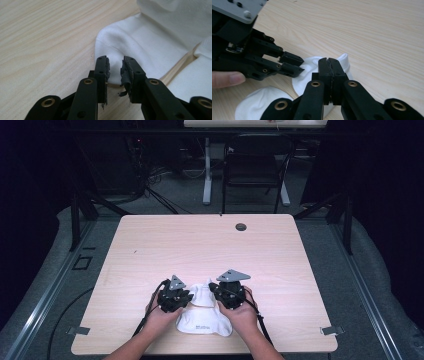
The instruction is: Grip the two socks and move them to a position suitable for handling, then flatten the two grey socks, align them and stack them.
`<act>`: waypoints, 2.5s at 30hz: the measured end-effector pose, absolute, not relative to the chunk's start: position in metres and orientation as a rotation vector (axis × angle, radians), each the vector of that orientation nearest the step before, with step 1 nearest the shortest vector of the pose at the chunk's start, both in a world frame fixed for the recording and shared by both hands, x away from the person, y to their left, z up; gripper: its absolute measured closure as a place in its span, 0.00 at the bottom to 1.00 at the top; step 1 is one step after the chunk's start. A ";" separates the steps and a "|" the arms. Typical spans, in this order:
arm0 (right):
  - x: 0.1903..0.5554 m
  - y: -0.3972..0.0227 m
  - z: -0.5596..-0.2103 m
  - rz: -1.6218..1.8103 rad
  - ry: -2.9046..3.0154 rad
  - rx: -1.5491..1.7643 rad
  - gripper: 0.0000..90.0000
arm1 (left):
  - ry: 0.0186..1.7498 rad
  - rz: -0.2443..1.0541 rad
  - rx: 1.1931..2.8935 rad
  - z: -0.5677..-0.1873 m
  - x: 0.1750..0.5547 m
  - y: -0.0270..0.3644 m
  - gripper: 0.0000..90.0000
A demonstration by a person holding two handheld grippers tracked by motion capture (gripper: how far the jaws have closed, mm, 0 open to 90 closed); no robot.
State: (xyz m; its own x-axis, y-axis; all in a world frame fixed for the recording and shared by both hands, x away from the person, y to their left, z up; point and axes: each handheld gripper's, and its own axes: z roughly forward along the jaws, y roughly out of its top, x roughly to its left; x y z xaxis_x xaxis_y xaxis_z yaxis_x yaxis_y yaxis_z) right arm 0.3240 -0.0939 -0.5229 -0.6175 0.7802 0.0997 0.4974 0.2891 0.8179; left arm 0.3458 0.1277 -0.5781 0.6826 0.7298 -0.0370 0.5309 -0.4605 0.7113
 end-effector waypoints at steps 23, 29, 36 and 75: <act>0.327 -0.142 -0.559 1.085 2.218 1.334 1.00 | 1.023 0.354 2.137 -0.579 0.339 0.142 0.71; 0.329 -0.146 -0.571 1.055 2.226 1.388 1.00 | 1.026 0.345 2.133 -0.579 0.339 0.143 0.70; 0.328 -0.147 -0.573 1.030 2.247 1.418 0.98 | 1.037 0.327 2.124 -0.579 0.339 0.144 0.69; 0.347 -0.146 -0.549 1.147 2.212 1.391 0.70 | 1.080 0.311 2.051 -0.566 0.365 0.157 0.63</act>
State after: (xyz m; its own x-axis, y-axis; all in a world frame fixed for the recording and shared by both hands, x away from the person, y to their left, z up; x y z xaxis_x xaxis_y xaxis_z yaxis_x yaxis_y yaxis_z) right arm 0.3468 -0.1455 -0.5489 -0.4932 0.8544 0.1635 0.6259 0.2180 0.7488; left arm 0.3647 0.1565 -0.5656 0.6088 0.7819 -0.1344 0.5902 -0.3331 0.7354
